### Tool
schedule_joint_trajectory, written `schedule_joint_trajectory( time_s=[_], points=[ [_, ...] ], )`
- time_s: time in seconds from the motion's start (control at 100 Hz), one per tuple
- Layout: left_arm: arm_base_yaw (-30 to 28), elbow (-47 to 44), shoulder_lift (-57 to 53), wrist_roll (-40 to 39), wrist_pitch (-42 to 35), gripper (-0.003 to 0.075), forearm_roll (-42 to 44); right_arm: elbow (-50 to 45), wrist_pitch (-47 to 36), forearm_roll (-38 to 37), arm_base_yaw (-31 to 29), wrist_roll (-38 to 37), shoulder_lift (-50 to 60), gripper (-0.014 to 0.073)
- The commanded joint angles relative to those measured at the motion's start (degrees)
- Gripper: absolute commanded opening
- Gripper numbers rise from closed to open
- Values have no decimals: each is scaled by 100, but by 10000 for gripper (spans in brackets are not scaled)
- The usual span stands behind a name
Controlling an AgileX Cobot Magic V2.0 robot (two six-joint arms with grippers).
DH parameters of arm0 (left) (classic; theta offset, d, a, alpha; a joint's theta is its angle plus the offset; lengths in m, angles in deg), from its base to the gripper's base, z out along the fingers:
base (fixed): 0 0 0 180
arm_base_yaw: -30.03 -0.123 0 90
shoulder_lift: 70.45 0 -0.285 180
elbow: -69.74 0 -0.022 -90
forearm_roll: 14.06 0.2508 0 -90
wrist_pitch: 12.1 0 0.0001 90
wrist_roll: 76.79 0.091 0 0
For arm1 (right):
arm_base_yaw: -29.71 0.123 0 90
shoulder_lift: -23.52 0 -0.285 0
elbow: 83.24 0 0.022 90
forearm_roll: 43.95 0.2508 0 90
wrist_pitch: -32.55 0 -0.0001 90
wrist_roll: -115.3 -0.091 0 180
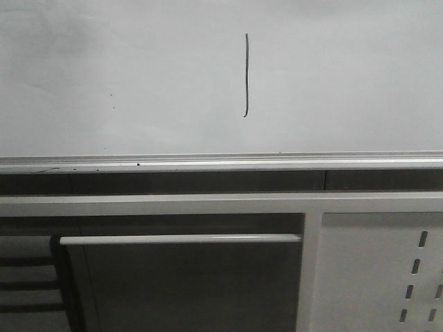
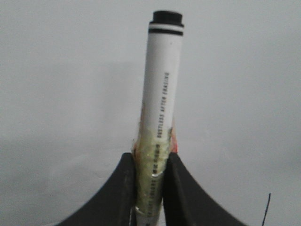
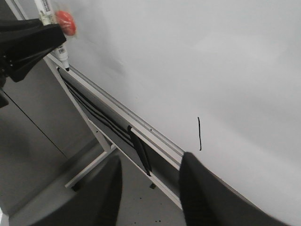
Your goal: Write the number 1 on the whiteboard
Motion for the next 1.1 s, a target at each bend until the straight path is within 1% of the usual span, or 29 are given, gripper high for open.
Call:
schedule_joint_trajectory(
  time_s=[0.0, 0.15, 0.48, 0.68, 1.09],
  points=[
    [47, 280, 53, -102, -405, -20, 249, 129, -322, 308, -50, -3, 105, 260],
    [-10, 426, 331, -279, -716, -20, 264, 129, -322, 330, -50, -3, 105, 260],
    [-376, 465, 609, -676, -716, -20, 465, 129, -322, 330, -50, -3, 105, 260],
    [-551, 559, 722, -686, -564, -20, 492, 129, -322, 330, -50, -3, 105, 260],
    [-546, 731, 897, -676, -657, -20, 492, 129, -244, 330, -50, -3, 105, 260]
  ],
)
